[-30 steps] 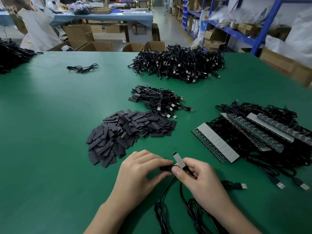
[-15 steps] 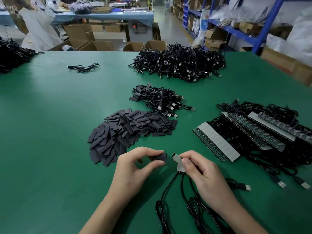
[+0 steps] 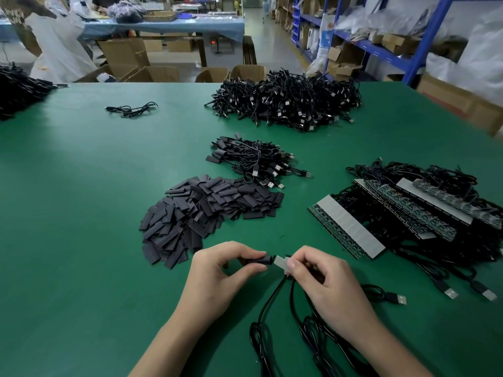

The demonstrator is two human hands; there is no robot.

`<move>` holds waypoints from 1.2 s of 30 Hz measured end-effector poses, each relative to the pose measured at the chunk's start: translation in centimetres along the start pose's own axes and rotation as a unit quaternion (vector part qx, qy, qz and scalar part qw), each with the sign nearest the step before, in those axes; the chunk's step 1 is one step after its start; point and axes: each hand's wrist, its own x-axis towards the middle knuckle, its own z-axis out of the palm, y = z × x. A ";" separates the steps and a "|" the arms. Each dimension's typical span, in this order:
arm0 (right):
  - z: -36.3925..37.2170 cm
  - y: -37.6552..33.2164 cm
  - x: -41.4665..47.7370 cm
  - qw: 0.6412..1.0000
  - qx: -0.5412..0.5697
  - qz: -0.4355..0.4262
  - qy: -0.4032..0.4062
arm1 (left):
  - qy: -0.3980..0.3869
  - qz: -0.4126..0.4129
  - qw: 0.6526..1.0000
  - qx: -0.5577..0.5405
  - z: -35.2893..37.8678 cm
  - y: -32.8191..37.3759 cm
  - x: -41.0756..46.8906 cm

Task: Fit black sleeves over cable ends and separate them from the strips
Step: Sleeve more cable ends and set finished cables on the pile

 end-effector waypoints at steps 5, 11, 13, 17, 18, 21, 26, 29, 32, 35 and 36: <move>0.0 0.0 0.0 1.000 -0.027 0.010 -0.006 | -0.005 0.008 0.999 0.034 0.0 0.0 -0.1; 0.0 0.1 0.0 0.997 -0.070 0.021 -0.019 | -0.015 0.008 0.995 0.101 0.0 -0.5 -0.4; -0.1 0.2 0.0 0.996 -0.078 0.023 -0.021 | -0.020 0.016 0.994 0.105 -0.1 -0.5 -0.4; -0.1 0.3 0.1 0.995 -0.094 0.032 -0.028 | -0.063 0.054 0.989 0.125 -0.4 -0.6 -0.1; -0.1 0.3 0.1 0.994 -0.095 0.035 -0.029 | -0.072 0.063 0.986 0.137 -0.5 -0.7 -0.1; -0.3 0.4 0.1 0.995 -0.091 0.045 -0.025 | -0.086 0.073 0.981 0.156 -0.4 -0.7 -0.1; -0.3 0.3 0.2 0.993 -0.100 0.047 -0.029 | -0.088 0.069 0.981 0.157 -0.3 -0.6 -0.2; -0.3 0.3 0.1 0.992 -0.111 0.044 -0.037 | -0.090 0.049 0.983 0.149 -0.2 -0.5 -0.3; -0.3 0.3 0.1 0.992 -0.110 0.049 -0.035 | -0.111 0.031 0.987 0.113 -0.3 -0.5 -0.2; -0.3 0.5 0.2 0.992 -0.109 0.055 -0.033 | -0.134 0.014 0.987 0.087 -0.4 -0.6 -0.1; -0.3 0.5 0.2 0.992 -0.108 0.056 -0.034 | -0.139 0.010 0.987 0.084 -0.4 -0.6 0.0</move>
